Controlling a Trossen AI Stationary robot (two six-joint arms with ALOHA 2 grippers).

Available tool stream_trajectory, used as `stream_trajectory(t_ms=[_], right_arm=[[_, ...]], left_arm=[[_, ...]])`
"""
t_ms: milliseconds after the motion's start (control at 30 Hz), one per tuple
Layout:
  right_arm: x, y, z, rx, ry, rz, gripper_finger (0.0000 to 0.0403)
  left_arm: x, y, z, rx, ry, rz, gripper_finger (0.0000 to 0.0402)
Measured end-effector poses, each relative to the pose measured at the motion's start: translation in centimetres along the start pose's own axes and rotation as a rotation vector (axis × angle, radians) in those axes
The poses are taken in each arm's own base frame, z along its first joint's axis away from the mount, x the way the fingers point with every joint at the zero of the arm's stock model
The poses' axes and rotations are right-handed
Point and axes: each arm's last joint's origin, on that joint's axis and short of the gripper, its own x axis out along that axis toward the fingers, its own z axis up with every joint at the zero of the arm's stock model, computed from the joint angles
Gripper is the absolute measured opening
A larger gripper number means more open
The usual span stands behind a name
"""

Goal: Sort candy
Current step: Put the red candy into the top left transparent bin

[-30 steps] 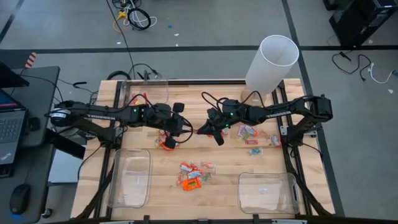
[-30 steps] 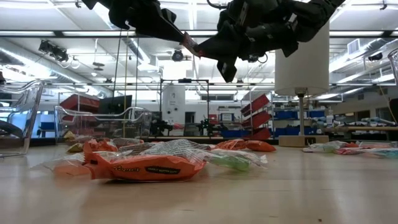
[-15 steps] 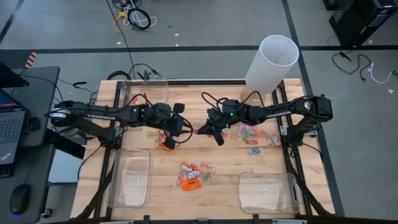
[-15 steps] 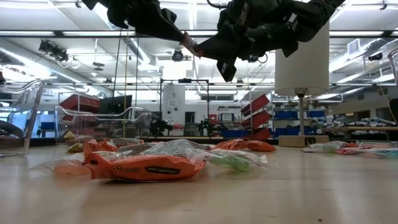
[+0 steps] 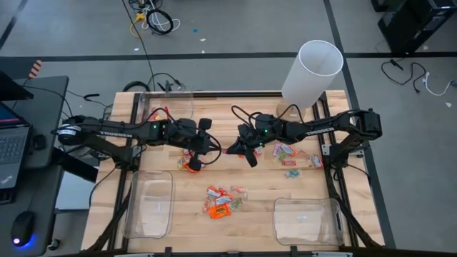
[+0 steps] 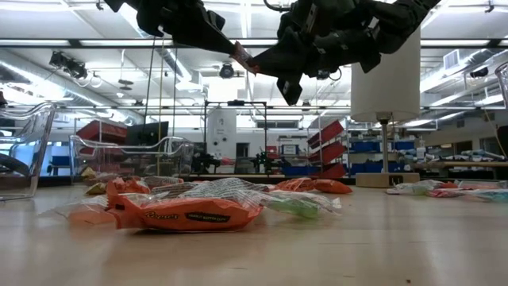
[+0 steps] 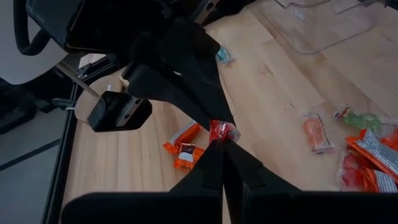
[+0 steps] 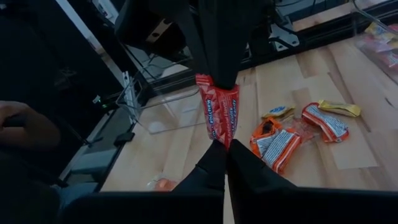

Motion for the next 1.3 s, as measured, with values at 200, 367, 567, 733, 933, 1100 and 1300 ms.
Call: stream_trajectory(t_ms=[200, 367, 567, 733, 933, 1100, 1300], right_arm=[[0.0, 0.0, 0.1, 0.014, -0.004, 0.001, 0.0041], [0.0, 0.0, 0.0, 0.025, 0.011, -0.004, 0.0070], [0.0, -0.1, -0.4, 0.057, 0.040, -0.014, 0.0083], [0.0, -0.1, -0.4, 0.057, 0.045, -0.012, 0.0082], [-0.1, -0.2, -0.7, 0.046, 0.073, -0.020, 0.0081], [-0.1, -0.2, -0.9, 0.050, 0.095, -0.027, 0.0080], [0.0, -0.1, -1.1, 0.029, 0.104, -0.039, 0.0079]], left_arm=[[-0.3, 0.1, 0.1, -0.022, 0.004, 0.018, 0.0001], [-0.5, 0.1, 0.0, -0.022, 0.010, 0.024, 0.0001], [-1.8, 0.2, 0.1, -0.038, 0.029, 0.057, 0.0000], [-3.4, 0.2, 0.2, -0.081, 0.025, 0.060, 0.0000], [-5.6, 0.4, -0.3, -0.150, 0.110, 0.198, 0.0000], [-7.2, 0.7, -1.6, -0.225, 0.275, 0.414, 0.0000], [-8.2, 2.0, -3.9, -0.327, 0.478, 0.654, 0.0000]])
